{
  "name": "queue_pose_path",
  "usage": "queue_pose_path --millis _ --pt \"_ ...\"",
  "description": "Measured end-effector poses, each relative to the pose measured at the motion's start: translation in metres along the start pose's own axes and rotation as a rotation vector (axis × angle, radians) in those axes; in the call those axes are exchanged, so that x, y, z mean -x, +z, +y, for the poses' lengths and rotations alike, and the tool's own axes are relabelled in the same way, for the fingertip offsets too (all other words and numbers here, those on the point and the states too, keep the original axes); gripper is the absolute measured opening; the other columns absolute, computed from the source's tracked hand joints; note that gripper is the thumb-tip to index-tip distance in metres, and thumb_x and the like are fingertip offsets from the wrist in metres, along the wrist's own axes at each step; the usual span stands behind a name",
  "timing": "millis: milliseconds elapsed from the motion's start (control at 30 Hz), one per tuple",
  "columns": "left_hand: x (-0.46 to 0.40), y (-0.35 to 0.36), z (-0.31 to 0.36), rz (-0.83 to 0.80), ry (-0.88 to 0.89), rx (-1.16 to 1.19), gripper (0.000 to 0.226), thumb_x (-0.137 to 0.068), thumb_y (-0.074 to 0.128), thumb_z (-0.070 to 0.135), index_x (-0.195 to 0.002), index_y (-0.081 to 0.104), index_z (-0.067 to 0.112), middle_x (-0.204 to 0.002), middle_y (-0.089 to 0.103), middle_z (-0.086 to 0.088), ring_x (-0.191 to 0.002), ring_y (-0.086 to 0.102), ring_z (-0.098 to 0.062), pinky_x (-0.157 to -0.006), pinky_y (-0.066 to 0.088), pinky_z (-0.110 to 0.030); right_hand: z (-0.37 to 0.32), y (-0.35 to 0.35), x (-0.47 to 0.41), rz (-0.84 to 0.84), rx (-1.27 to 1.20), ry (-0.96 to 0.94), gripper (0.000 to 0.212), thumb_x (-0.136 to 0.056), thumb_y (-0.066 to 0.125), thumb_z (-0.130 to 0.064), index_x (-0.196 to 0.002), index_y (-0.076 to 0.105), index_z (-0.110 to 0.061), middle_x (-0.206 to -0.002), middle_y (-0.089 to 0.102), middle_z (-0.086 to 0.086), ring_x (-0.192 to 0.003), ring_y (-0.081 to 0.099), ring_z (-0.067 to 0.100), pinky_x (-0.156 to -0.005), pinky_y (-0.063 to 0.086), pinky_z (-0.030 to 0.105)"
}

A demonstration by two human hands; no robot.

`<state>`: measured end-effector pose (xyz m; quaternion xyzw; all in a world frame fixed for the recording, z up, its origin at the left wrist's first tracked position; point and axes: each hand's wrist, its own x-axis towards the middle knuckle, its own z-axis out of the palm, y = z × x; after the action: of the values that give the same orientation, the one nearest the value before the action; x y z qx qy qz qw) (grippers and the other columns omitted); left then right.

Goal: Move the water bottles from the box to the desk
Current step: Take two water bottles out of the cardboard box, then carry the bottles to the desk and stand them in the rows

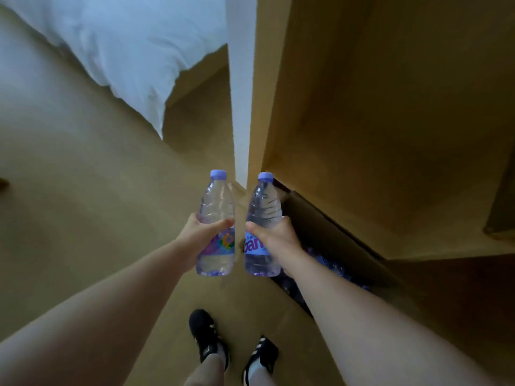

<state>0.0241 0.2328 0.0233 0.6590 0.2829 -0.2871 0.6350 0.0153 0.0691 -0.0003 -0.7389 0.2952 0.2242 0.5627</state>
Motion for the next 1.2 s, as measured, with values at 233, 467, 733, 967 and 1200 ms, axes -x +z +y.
queue_pose_path --millis 233,467,733,967,1200 --pt "0.077 -0.119 0.038 0.193 0.092 0.133 0.03 -0.081 0.072 0.007 -0.109 0.062 0.002 -0.097 0.066 -0.02 -0.072 0.065 -0.023 -0.067 0.054 -0.029 -0.094 0.074 0.065 -0.079 0.156 -0.178 0.068 -0.074 0.08 -0.039 -0.125 0.043 -0.014 -0.115 0.064 0.003 -0.101 0.064 0.022 -0.091 0.053 0.04" --pt "0.144 -0.228 0.055 0.406 0.163 0.33 0.048 -0.077 0.076 0.01 -0.12 0.057 0.0 -0.108 0.067 -0.022 -0.084 0.066 -0.029 -0.07 0.056 -0.034 -0.173 0.181 0.119 -0.214 0.305 -0.329 0.059 -0.073 0.079 -0.045 -0.108 0.04 -0.018 -0.11 0.061 0.001 -0.095 0.061 0.021 -0.083 0.051 0.036" --pt "0.181 -0.319 0.059 0.579 0.214 0.468 0.066 -0.071 0.082 0.021 -0.126 0.052 0.0 -0.116 0.063 -0.023 -0.1 0.066 -0.034 -0.085 0.056 -0.045 -0.219 0.277 0.153 -0.426 0.329 -0.441 0.068 -0.069 0.084 -0.04 -0.116 0.045 -0.011 -0.104 0.063 0.004 -0.093 0.066 0.02 -0.085 0.056 0.044" --pt "0.172 -0.385 0.074 0.685 0.2 0.486 0.07 -0.072 0.082 0.022 -0.128 0.048 -0.001 -0.121 0.059 -0.023 -0.108 0.062 -0.036 -0.096 0.049 -0.051 -0.264 0.345 0.139 -0.524 0.378 -0.466 0.065 -0.071 0.084 -0.038 -0.114 0.041 -0.016 -0.106 0.061 0.006 -0.086 0.065 0.016 -0.064 0.054 0.028" --pt "0.102 -0.473 0.146 0.786 0.23 0.5 0.069 -0.072 0.082 0.018 -0.128 0.047 -0.001 -0.123 0.058 -0.02 -0.113 0.059 -0.032 -0.099 0.048 -0.048 -0.359 0.43 0.088 -0.578 0.485 -0.521 0.068 -0.072 0.082 -0.041 -0.118 0.04 -0.014 -0.108 0.06 0.007 -0.094 0.065 0.022 -0.083 0.057 0.042"
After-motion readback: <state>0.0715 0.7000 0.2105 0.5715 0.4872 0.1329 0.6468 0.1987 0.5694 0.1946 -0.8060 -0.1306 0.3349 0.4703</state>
